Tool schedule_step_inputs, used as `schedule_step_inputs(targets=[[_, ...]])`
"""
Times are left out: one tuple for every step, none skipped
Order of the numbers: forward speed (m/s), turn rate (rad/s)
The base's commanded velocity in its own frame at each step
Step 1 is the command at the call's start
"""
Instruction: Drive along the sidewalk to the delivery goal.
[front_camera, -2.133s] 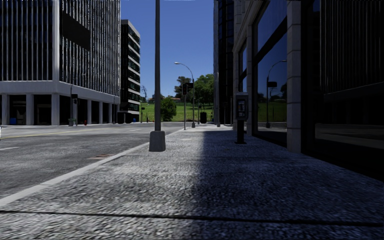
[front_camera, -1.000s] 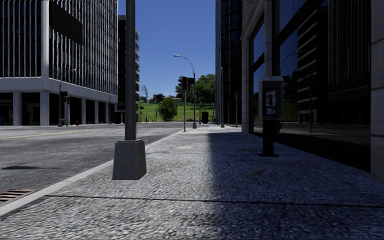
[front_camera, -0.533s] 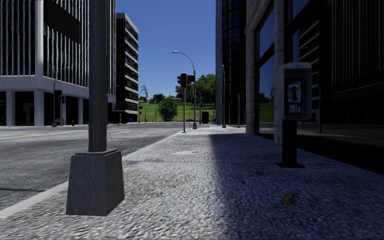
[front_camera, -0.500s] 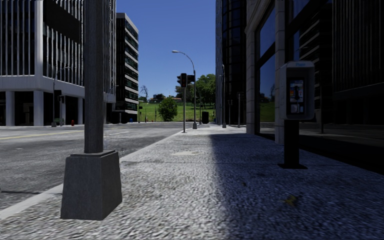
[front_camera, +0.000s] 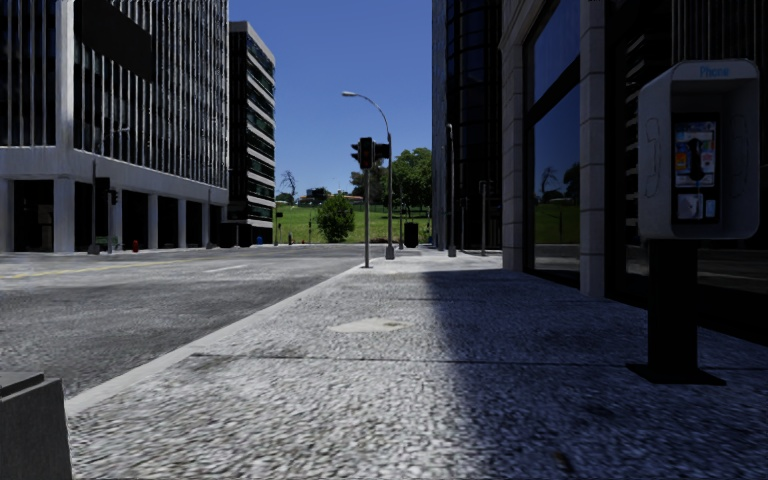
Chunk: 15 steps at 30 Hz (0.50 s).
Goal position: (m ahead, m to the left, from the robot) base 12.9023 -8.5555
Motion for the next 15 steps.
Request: schedule_step_inputs(targets=[[2.0, 0.0], [2.0, 0.0], [2.0, 0.0], [2.0, 0.0], [2.0, 0.0], [2.0, 0.0], [2.0, 0.0], [2.0, 0.0], [2.0, 0.0], [2.0, 0.0], [2.0, 0.0], [2.0, 0.0], [2.0, 0.0], [2.0, 0.0], [2.0, 0.0]])
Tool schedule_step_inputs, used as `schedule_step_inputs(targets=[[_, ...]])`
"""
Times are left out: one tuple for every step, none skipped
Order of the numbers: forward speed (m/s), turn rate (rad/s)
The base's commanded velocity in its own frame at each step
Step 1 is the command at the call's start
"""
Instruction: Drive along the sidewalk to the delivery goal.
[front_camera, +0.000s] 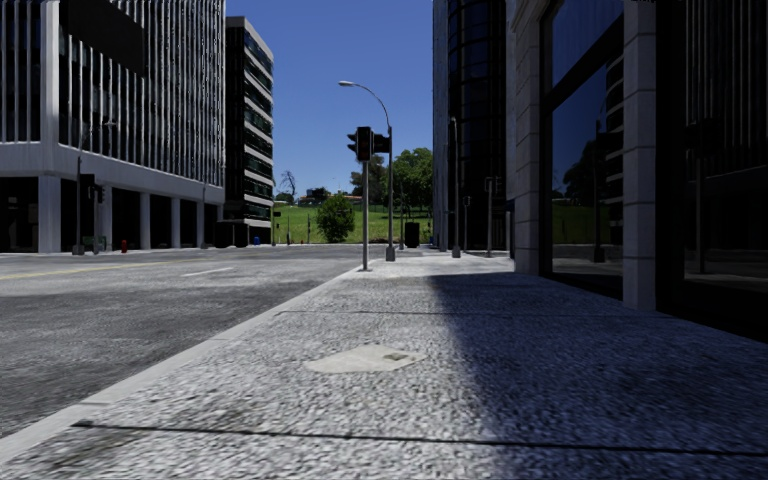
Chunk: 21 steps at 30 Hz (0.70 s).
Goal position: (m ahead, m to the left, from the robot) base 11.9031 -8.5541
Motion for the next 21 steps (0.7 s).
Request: schedule_step_inputs(targets=[[2.0, 0.0], [2.0, 0.0], [2.0, 0.0], [2.0, 0.0], [2.0, 0.0], [2.0, 0.0], [2.0, 0.0], [2.0, 0.0], [2.0, 0.0], [2.0, 0.0], [2.0, 0.0], [2.0, 0.0], [2.0, 0.0], [2.0, 0.0], [2.0, 0.0], [2.0, 0.0], [2.0, 0.0], [2.0, 0.0], [2.0, 0.0], [2.0, 0.0], [2.0, 0.0]])
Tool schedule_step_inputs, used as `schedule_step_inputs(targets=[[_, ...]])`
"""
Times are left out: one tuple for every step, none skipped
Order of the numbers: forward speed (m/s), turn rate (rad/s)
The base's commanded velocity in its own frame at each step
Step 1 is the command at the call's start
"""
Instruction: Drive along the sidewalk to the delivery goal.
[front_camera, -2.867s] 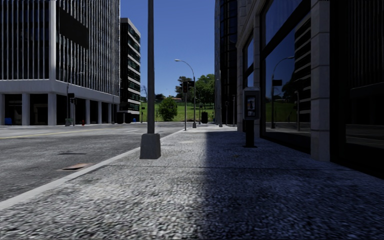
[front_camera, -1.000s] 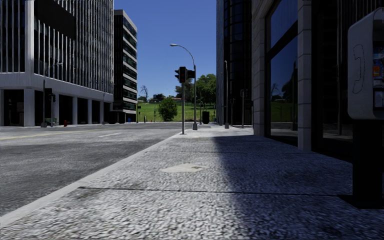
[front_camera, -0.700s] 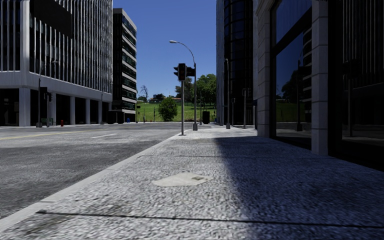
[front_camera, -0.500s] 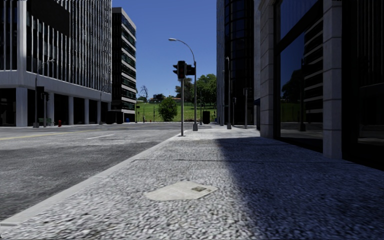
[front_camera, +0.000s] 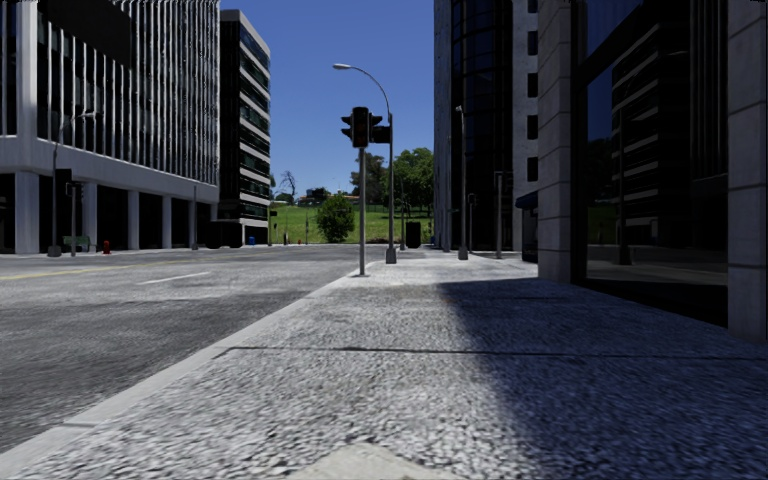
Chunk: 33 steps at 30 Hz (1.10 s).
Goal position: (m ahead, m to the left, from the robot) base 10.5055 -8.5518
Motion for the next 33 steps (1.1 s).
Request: schedule_step_inputs(targets=[[2.0, 0.0], [2.0, 0.0], [2.0, 0.0], [2.0, 0.0], [2.0, 0.0], [2.0, 0.0], [2.0, 0.0], [2.0, 0.0], [2.0, 0.0], [2.0, 0.0], [2.0, 0.0], [2.0, 0.0], [2.0, 0.0], [2.0, 0.0], [2.0, 0.0], [2.0, 0.0], [2.0, 0.0], [2.0, 0.0], [2.0, 0.0], [2.0, 0.0], [2.0, 0.0], [2.0, 0.0], [2.0, 0.0], [2.0, 0.0], [2.0, 0.0], [2.0, 0.0], [2.0, 0.0], [2.0, 0.0], [2.0, 0.0], [2.0, 0.0], [2.0, 0.0], [2.0, 0.0], [2.0, 0.0]])
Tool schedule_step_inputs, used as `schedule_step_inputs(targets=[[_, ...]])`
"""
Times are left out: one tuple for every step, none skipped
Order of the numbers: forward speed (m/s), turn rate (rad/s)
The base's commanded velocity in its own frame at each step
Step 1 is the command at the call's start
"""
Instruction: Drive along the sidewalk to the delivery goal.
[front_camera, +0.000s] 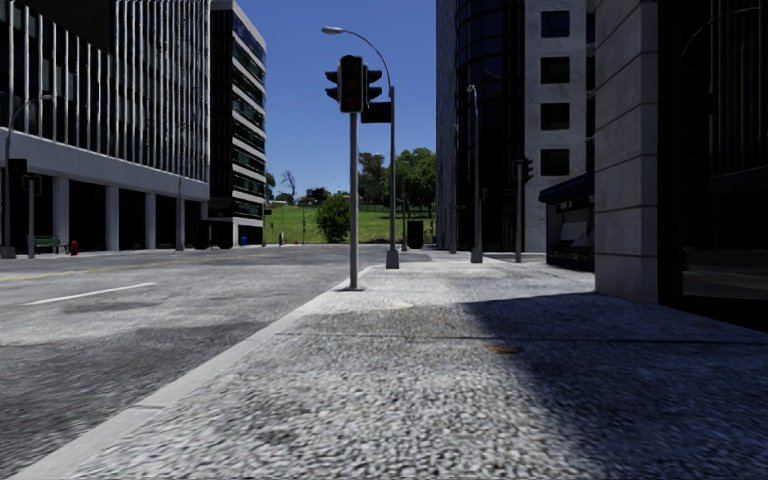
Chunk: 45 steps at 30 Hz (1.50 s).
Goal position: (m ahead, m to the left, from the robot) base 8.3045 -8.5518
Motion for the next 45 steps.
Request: schedule_step_inputs(targets=[[2.0, 0.0], [2.0, 0.0], [2.0, 0.0], [1.9, 0.0], [1.49, 0.0], [1.49, 0.0], [1.21, 0.0], [1.12, 0.0], [1.12, 0.0], [1.1, 0.0], [1.41, 0.0], [2.0, 0.0], [2.0, 0.0], [2.0, 0.0], [2.0, 0.0], [2.0, 0.0], [2.0, 0.0], [2.0, 0.0], [2.0, 0.0], [2.0, 0.0], [2.0, 0.0], [2.0, 0.0], [2.0, 0.0], [2.0, 0.0], [2.0, 0.0], [2.0, 0.0], [2.0, 0.0], [2.0, 0.0], [2.0, 0.0], [2.0, 0.0], [2.0, 0.0], [2.0, 0.0], [2.0, 0.0], [2.0, -0.06], [2.0, -0.16], [2.0, -0.16], [2.0, -0.21], [2.0, -0.24], [2.0, -0.26], [2.0, -0.26], [2.0, -0.29], [2.0, -0.3], [2.0, -0.31], [2.0, -0.31], [2.0, -0.33]])
